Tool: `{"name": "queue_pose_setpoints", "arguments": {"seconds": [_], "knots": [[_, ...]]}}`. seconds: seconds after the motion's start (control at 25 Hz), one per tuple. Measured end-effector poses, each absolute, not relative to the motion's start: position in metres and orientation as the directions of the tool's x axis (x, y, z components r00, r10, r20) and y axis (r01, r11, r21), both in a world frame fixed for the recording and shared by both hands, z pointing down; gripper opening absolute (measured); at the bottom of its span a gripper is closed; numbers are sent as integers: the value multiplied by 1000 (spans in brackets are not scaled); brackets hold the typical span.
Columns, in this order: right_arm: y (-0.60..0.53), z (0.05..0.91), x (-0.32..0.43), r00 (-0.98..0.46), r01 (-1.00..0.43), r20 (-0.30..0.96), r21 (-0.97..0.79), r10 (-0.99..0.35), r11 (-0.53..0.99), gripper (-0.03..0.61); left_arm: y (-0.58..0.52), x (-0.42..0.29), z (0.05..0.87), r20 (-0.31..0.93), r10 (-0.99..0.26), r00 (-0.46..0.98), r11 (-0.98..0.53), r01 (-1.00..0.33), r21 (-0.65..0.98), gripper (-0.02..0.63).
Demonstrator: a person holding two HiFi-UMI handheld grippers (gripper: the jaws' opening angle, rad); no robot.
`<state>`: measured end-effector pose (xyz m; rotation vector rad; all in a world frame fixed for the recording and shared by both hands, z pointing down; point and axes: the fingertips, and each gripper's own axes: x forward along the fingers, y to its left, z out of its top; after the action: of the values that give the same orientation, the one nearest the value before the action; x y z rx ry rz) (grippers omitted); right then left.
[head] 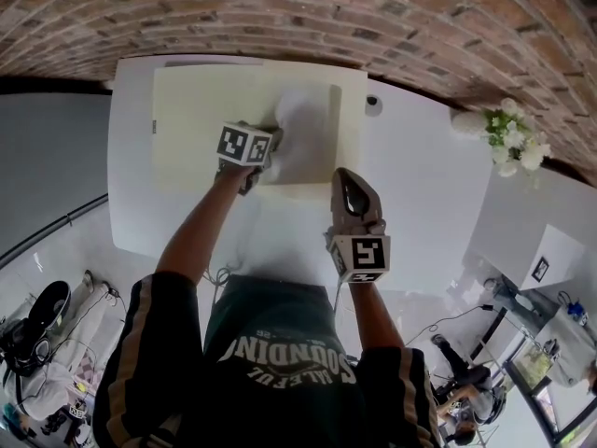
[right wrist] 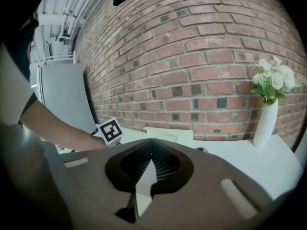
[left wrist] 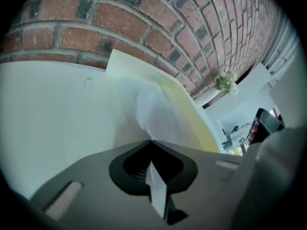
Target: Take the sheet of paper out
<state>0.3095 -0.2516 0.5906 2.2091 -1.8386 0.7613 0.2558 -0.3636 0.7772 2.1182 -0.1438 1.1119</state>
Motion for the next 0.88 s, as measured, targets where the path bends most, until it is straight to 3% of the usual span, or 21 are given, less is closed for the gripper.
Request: {"name": "queue_pose_setpoints", "arguments": {"seconds": [0.88], "knots": [[-243, 574, 303, 131, -956, 449, -178, -884, -232, 0, -385, 246, 750, 735, 162, 658, -745, -407, 528, 11]]}}
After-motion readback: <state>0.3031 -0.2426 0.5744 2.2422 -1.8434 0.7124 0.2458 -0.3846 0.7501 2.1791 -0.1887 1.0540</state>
